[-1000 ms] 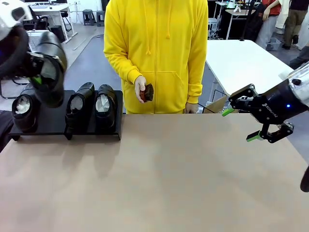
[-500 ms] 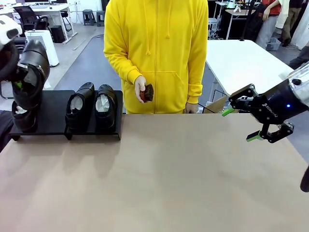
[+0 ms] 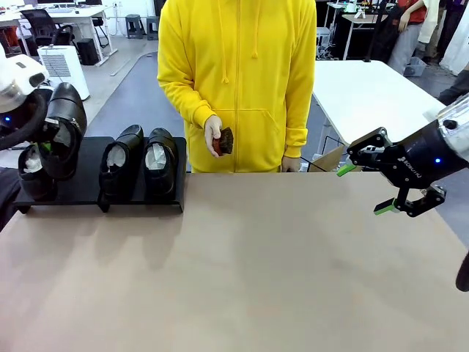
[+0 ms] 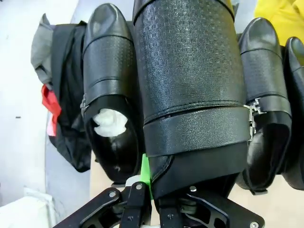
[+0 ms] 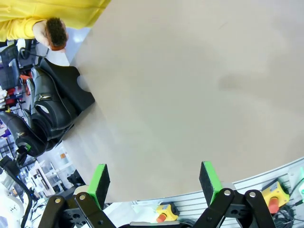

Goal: Organize the shoes by placing them on the stand.
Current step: Place the Shoe from the middle of the table onto the Shoes Stand.

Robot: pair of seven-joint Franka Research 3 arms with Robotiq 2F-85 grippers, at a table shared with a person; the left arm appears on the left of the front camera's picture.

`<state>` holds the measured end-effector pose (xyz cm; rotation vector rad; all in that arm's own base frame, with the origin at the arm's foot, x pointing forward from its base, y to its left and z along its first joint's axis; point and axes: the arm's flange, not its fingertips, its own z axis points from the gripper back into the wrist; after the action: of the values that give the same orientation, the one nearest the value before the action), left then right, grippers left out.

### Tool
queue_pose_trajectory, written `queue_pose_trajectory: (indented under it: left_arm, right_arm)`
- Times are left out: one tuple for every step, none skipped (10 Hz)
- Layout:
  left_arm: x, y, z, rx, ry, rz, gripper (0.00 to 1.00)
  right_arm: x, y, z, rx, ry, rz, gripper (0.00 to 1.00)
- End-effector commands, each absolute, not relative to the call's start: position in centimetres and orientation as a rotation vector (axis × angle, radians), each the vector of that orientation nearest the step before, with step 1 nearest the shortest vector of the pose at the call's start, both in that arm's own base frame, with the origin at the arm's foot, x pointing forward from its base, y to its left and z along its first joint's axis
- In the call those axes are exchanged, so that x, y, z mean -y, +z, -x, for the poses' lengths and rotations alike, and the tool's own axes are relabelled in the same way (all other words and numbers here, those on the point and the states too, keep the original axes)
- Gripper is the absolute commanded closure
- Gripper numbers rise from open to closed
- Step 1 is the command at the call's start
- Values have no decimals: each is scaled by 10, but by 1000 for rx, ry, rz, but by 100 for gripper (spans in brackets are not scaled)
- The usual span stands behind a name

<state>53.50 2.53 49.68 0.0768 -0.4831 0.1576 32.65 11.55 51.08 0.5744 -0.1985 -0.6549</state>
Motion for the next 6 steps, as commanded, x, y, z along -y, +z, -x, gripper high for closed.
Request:
queue_pose_trajectory:
  left_arm:
    - [-14,491,-542,538,160,-82,100]
    - [-10,485,-547,542,151,-84,100]
    - [-6,479,-550,534,142,-94,100]
    - [-4,474,-553,539,135,-114,100]
    - [-4,468,-557,527,144,-126,100]
    - [-3,462,-559,517,146,-149,100]
  right_arm:
    - [-114,511,-327,203,-647,-564,0]
    - [-114,511,-327,203,-647,-564,0]
    - [-114,511,-327,203,-647,-564,0]
    - [-114,511,-327,203,-647,-564,0]
    - [-114,511,-327,203,-647,-564,0]
    - [-114,511,-327,203,-647,-564,0]
